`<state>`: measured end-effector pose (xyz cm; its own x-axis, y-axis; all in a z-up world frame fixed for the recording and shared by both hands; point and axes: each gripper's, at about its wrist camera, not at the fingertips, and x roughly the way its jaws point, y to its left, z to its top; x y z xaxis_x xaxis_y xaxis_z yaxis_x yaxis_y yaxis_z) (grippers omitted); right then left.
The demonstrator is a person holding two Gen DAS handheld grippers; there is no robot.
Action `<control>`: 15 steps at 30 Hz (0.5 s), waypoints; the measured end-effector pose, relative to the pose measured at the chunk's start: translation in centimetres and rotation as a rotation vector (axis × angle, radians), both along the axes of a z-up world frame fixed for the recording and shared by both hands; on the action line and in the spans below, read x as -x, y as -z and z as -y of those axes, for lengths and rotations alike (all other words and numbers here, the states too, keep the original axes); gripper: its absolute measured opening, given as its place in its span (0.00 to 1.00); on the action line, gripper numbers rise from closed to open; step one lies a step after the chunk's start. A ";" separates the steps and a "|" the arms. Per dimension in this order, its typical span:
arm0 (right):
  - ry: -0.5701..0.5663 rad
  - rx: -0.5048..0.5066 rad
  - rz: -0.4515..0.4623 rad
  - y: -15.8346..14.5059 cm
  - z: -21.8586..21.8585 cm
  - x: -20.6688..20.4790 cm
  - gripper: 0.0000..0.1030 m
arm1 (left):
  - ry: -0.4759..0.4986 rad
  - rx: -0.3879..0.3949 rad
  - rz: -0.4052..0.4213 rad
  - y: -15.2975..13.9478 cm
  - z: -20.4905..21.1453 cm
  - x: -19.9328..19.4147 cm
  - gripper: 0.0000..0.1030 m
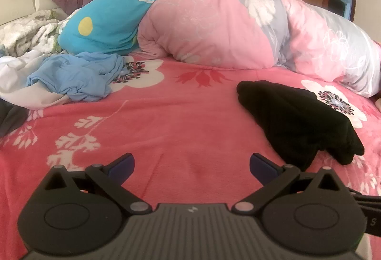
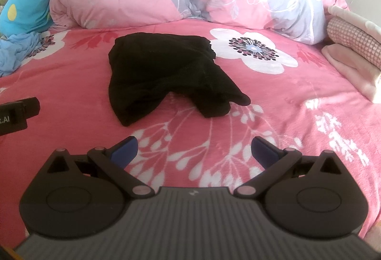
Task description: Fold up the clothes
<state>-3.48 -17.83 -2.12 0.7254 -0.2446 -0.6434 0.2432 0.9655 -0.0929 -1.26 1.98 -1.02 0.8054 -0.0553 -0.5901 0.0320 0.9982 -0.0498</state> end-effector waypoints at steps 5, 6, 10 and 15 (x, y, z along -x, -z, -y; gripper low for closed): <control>-0.001 0.002 -0.001 0.0 -0.1 -0.1 0.99 | 0.000 0.000 -0.001 0.0 0.1 -0.1 1.00; -0.002 0.003 -0.001 0.0 -0.1 -0.1 0.99 | 0.000 0.000 -0.001 0.0 0.1 -0.1 1.00; -0.003 0.004 0.000 0.1 -0.2 -0.1 0.99 | 0.001 0.002 -0.001 0.0 0.1 0.0 1.00; -0.005 0.004 0.000 0.1 -0.3 -0.1 0.99 | 0.001 0.002 -0.002 0.1 0.0 0.0 1.00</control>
